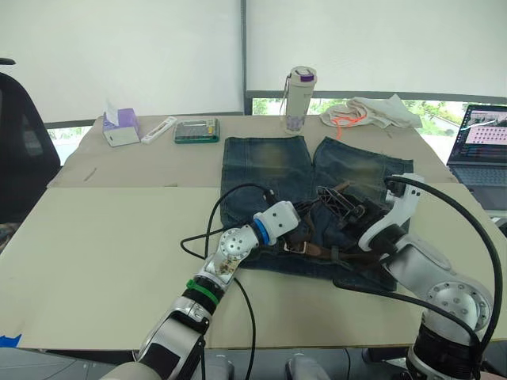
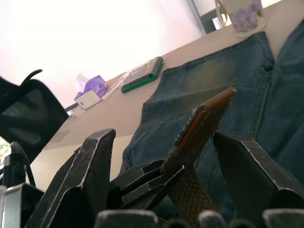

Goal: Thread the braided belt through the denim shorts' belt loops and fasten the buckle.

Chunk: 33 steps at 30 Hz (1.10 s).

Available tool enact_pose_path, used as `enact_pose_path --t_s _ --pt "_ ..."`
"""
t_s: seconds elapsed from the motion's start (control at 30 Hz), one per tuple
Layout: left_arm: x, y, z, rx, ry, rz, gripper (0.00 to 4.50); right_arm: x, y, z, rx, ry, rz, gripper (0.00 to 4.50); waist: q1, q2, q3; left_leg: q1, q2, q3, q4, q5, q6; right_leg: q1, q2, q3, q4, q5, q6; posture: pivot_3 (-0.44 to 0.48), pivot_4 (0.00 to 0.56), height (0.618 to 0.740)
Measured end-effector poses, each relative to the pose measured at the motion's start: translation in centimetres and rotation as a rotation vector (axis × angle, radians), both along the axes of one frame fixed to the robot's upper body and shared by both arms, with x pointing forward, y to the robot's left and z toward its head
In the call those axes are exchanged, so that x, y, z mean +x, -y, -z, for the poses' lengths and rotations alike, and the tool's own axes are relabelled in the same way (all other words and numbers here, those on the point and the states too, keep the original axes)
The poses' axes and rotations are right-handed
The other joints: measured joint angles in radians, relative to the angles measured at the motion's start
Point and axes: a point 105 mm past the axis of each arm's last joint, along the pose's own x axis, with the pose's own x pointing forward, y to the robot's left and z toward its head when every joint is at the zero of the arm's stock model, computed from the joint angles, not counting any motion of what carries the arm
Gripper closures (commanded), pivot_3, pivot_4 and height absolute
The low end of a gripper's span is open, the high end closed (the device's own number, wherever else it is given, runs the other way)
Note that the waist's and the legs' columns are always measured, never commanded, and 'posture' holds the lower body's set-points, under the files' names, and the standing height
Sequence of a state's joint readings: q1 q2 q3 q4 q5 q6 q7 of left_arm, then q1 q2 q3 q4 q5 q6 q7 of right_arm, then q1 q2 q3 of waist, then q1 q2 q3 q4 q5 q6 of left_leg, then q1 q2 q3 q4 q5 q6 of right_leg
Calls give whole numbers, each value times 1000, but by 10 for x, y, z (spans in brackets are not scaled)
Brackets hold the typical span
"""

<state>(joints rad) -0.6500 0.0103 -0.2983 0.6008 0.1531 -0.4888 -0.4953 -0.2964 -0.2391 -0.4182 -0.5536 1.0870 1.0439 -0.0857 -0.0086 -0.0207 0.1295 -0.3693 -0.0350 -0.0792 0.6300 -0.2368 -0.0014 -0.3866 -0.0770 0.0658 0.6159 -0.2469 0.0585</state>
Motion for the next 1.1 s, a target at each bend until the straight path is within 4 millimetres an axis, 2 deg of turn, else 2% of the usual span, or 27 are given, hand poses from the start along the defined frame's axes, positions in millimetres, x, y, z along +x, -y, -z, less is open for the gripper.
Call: enact_pose_path --t_s 0.27,0.3,0.5,0.57,0.7,0.83,0.93,1.0,1.1 --pt "-5 3 -1 -15 -17 53 4500 4 7 4 40 -70 46 4162 -4 0 0 0 0 1 0 0 0 0 0 0 0 0 0 0 150 740" --pt "-6 3 0 -16 -21 61 4158 4 8 4 40 -71 48 4479 -4 0 0 0 0 1 0 0 0 0 1 0 0 0 0 0 150 740" --pt "-23 5 4 -27 -71 194 2238 4 19 11 8 -109 94 4500 -5 1 0 0 0 1 0 0 0 0 0 0 0 0 0 0 150 740" --pt "-24 2 -1 -66 -89 213 1487 3 22 14 -1 -125 102 4500 -5 1 0 0 0 1 0 0 0 0 0 0 0 0 0 0 150 740" --pt "-7 -26 -22 -222 -158 151 126 -3 39 19 -31 -154 143 4500 -5 1 0 0 1 1 0 0 1 0 1 0 0 0 0 0 150 740" --pt "14 -59 -27 -271 -242 75 58 -12 57 26 -69 -194 183 4500 -6 1 0 0 1 2 0 0 1 0 1 0 0 0 0 0 150 740" --pt "28 -84 -26 -206 -252 33 58 -21 74 33 -128 -231 222 4500 -6 1 0 0 1 3 0 0 1 0 1 -1 0 0 0 0 150 740" --pt "29 -89 -17 -165 -281 49 58 -26 82 38 -163 -255 242 4500 -6 1 0 -1 1 3 0 0 1 1 1 -1 -1 0 0 0 150 740" --pt "22 -82 -3 -113 -339 131 58 -25 83 39 -165 -259 239 4500 -3 1 0 -1 0 3 1 0 1 1 1 -1 -1 0 0 0 150 740"
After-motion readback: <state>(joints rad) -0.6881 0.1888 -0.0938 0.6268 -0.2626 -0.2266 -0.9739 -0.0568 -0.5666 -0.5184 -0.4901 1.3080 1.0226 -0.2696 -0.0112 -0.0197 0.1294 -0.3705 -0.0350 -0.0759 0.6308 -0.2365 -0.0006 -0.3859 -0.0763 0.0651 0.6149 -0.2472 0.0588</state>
